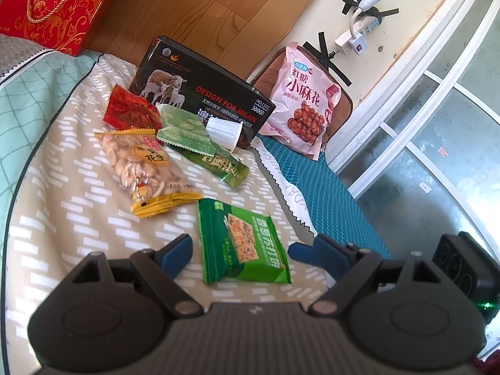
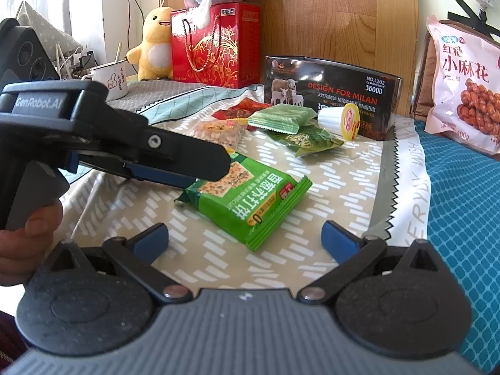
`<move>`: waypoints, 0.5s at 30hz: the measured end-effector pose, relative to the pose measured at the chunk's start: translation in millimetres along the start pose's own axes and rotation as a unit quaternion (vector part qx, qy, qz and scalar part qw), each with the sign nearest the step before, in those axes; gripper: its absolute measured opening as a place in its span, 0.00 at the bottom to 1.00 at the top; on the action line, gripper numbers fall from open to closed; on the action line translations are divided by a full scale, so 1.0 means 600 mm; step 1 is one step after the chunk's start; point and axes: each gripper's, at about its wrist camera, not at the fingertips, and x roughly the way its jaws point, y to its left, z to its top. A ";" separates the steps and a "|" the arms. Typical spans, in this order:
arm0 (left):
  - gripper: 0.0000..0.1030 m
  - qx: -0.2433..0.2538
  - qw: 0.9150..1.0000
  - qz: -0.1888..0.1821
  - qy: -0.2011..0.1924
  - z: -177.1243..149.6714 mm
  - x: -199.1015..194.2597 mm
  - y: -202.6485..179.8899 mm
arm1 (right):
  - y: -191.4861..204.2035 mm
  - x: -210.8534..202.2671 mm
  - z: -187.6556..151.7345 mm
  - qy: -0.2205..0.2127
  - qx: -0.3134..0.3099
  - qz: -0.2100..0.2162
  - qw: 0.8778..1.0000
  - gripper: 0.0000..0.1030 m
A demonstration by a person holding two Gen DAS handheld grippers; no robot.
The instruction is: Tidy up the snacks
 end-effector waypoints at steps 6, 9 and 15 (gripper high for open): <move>0.85 -0.003 1.000 -0.001 0.000 0.000 0.001 -0.002 | 0.001 0.000 0.000 0.000 -0.001 -0.001 1.000 1.00; 0.85 -0.004 1.000 -0.001 0.000 -0.001 0.002 -0.003 | 0.000 -0.002 -0.001 -0.001 -0.001 -0.004 1.000 1.00; 0.81 -0.006 1.000 0.003 0.001 0.001 0.002 -0.002 | 0.000 -0.005 -0.004 -0.006 -0.001 -0.013 1.000 0.94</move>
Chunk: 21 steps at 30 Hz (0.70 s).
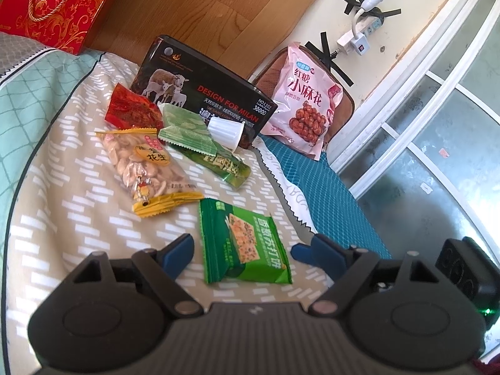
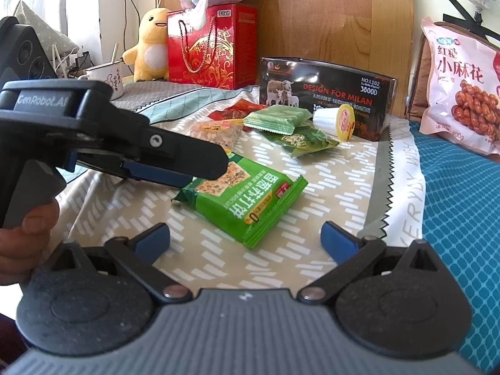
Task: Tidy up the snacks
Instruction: 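Grasp the green cracker packet with the left gripper and lift it over the tin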
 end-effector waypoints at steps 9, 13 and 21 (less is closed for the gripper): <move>0.58 0.022 0.999 0.009 0.044 0.012 0.036 -0.037 | -0.002 -0.002 0.004 -0.022 0.000 -0.017 1.000 0.52; 0.58 0.038 0.999 0.002 0.026 0.034 0.023 -0.057 | 0.003 -0.022 0.016 -0.050 -0.013 -0.024 0.998 0.48; 0.58 0.071 0.997 0.004 -0.028 0.189 0.061 -0.076 | -0.037 -0.004 0.116 -0.139 -0.046 -0.054 0.988 0.47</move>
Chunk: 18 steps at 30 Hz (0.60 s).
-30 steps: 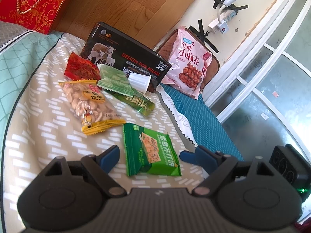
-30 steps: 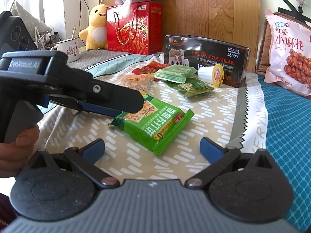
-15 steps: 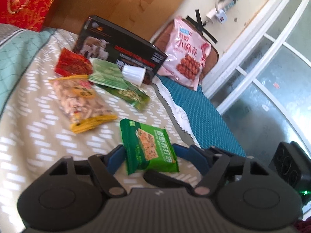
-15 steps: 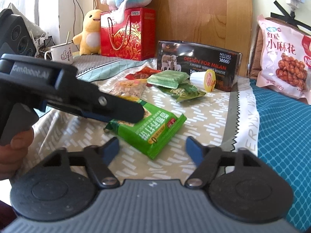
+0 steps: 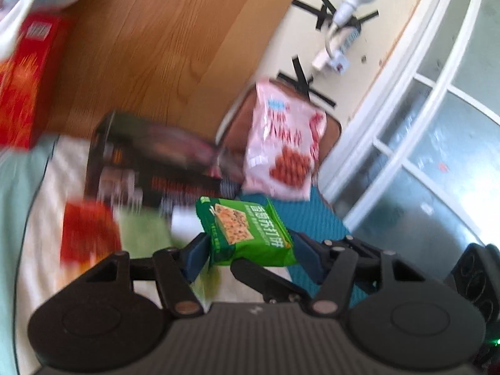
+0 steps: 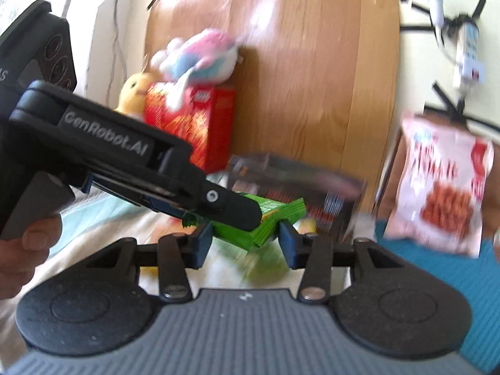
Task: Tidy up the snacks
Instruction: 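Grasp the green cracker packet with the left gripper and lift it over the tin, then open the left gripper to drop the cracker packet into the black tin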
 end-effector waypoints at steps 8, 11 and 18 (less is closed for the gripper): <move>0.58 -0.015 0.999 0.034 -0.008 0.121 0.131 0.051 | -0.112 0.145 0.070 -0.001 0.070 -0.013 0.997 0.47; 0.58 -0.026 0.998 0.052 0.006 0.125 0.175 0.069 | -0.135 0.186 0.066 0.018 0.083 -0.022 0.996 0.49; 0.65 -0.012 0.998 0.061 -0.026 0.094 0.135 0.062 | -0.145 0.166 0.036 0.013 0.106 -0.046 0.993 0.53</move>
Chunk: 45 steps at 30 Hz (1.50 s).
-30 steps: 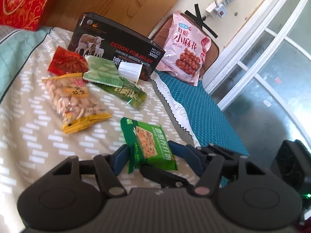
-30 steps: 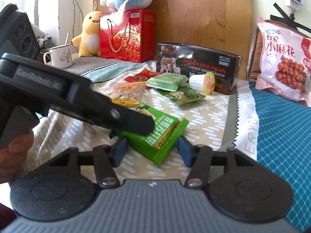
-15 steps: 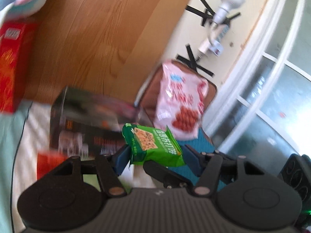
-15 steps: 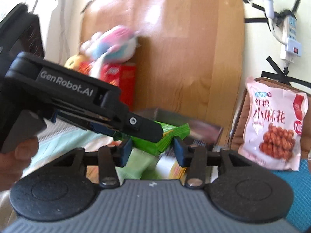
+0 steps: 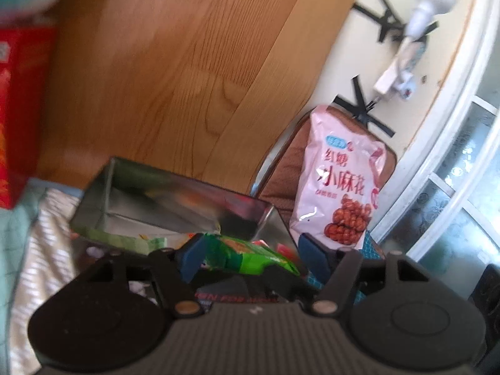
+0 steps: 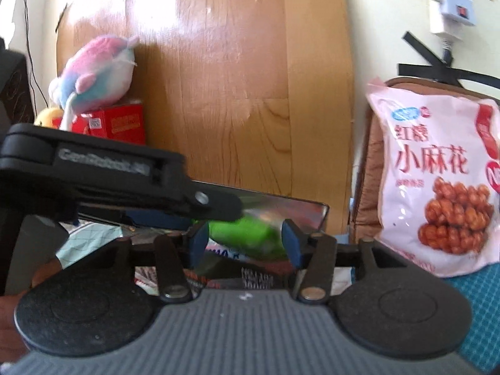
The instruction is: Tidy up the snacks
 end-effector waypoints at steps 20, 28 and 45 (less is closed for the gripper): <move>0.67 -0.022 0.996 0.076 -0.037 -0.161 -0.157 0.071 | -0.003 -0.011 -0.069 0.083 0.091 0.018 0.992 0.52; 0.68 -0.029 0.998 0.061 -0.015 -0.169 -0.147 0.079 | 0.012 0.054 -0.072 0.118 0.082 0.014 0.990 0.53; 0.71 -0.033 0.999 -0.020 -0.001 -0.175 -0.169 0.062 | 0.113 -0.204 -0.141 0.093 -0.065 0.096 0.989 0.20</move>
